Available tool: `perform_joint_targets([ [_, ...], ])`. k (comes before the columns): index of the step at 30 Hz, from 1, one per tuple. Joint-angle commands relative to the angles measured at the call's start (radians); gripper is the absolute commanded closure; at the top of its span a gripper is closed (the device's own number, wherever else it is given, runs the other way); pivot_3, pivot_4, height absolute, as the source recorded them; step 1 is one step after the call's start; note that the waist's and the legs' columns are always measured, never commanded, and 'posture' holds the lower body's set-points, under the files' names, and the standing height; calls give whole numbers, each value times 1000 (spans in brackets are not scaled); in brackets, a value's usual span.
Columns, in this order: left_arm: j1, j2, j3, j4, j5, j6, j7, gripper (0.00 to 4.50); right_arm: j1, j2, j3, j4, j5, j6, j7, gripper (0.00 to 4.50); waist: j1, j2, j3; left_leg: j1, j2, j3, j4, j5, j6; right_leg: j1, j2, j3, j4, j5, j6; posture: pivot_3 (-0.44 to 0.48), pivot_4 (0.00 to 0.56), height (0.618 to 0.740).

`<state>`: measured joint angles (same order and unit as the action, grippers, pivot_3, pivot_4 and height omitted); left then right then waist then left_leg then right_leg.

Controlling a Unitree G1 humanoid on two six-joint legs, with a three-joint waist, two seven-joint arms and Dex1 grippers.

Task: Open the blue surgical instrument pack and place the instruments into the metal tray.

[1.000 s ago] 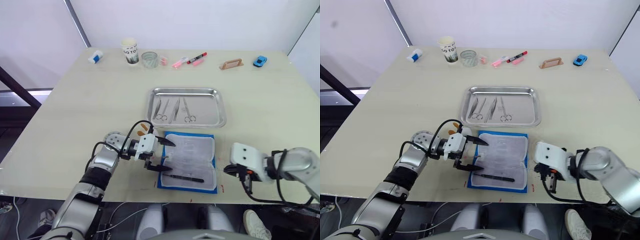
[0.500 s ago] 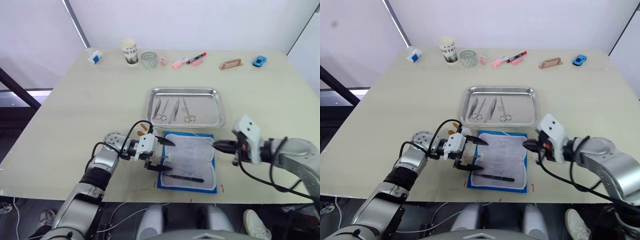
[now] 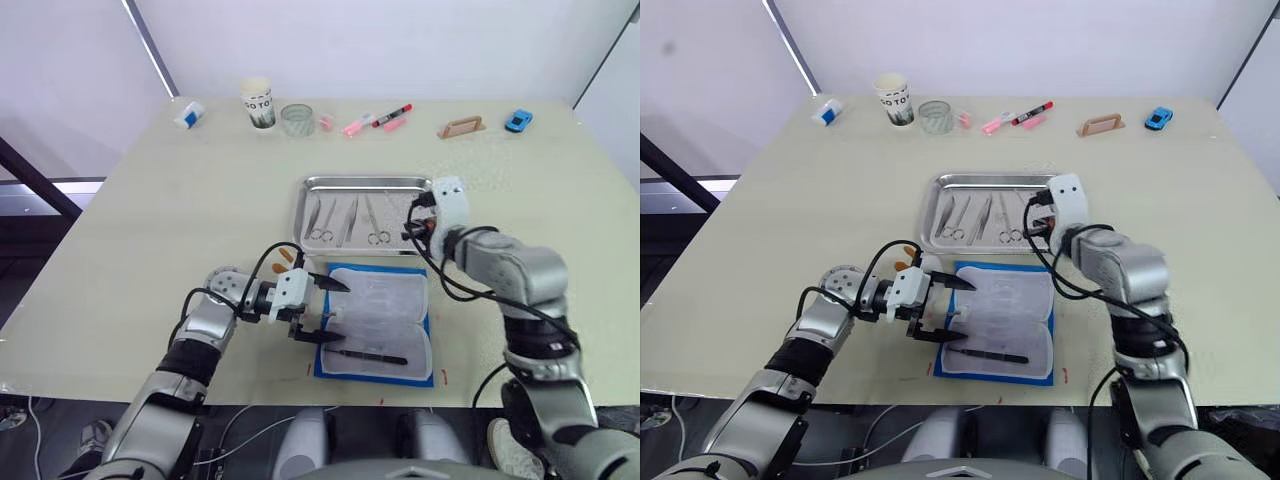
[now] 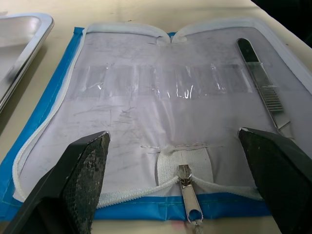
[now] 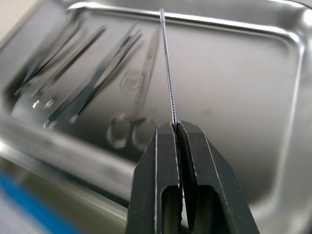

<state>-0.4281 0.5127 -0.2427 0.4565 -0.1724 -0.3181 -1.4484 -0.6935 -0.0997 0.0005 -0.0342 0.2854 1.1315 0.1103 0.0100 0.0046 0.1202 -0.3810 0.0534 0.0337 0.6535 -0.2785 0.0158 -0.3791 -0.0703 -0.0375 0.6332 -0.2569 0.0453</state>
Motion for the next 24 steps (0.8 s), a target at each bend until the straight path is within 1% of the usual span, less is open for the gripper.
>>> perform_joint_targets([
  [1, 45, 6, -39, 49, 54, 37, 19, 0, -70, 37, -10, 121, -41, -120, -37, 4481, 0, 0, 0, 0, 0, 0, 0, 0, 0, 0, 0, 0, 0, 0, 0, 0, 150, 740],
  [7, 58, 7, -39, 29, 50, 47, 29, 0, -114, 98, -49, 264, -56, -219, -74, 4481, -1, 0, 0, 0, 0, 2, 0, 0, 0, 0, 0, 1, 0, 0, 0, 0, 150, 740],
  [18, 62, 12, -39, 26, 49, 51, 33, 0, -103, 114, -61, 311, -69, -258, -78, 4481, -10, 0, 0, 0, 0, 2, 0, 0, 0, 0, 0, 2, 1, 0, 0, 0, 150, 740],
  [19, 60, 11, -39, 27, 50, 51, 33, 0, -102, 113, -62, 313, -69, -258, -76, 4031, -10, 0, 0, 0, 0, 2, 0, 0, 0, 0, 0, 2, 1, 0, 0, 0, 150, 740],
  [20, 59, 11, -39, 29, 50, 51, 32, 0, -102, 113, -63, 315, -69, -260, -75, 3885, -10, 0, 0, 0, 0, 2, 0, 0, 0, 0, 0, 2, 1, 0, 0, 0, 150, 740],
  [21, 58, 11, -39, 30, 50, 51, 31, 0, -102, 113, -63, 316, -70, -260, -74, 3421, -10, 0, 0, 0, 0, 2, 0, 0, 0, 0, 0, 2, 1, 0, 0, 0, 150, 740],
  [22, 57, 11, -39, 31, 50, 51, 30, 0, -101, 111, -58, 311, -69, -257, -65, 3261, -10, 0, 0, 0, 0, 2, 0, 0, 0, 0, 0, 2, 1, 0, 0, 0, 150, 740],
  [24, 56, 11, -40, 33, 50, 51, 29, 0, -99, 109, -54, 300, -66, -252, -53, 2289, -11, 0, 0, 1, 0, 2, 0, 0, 0, 0, 0, 2, 1, 0, 0, 0, 150, 740],
])
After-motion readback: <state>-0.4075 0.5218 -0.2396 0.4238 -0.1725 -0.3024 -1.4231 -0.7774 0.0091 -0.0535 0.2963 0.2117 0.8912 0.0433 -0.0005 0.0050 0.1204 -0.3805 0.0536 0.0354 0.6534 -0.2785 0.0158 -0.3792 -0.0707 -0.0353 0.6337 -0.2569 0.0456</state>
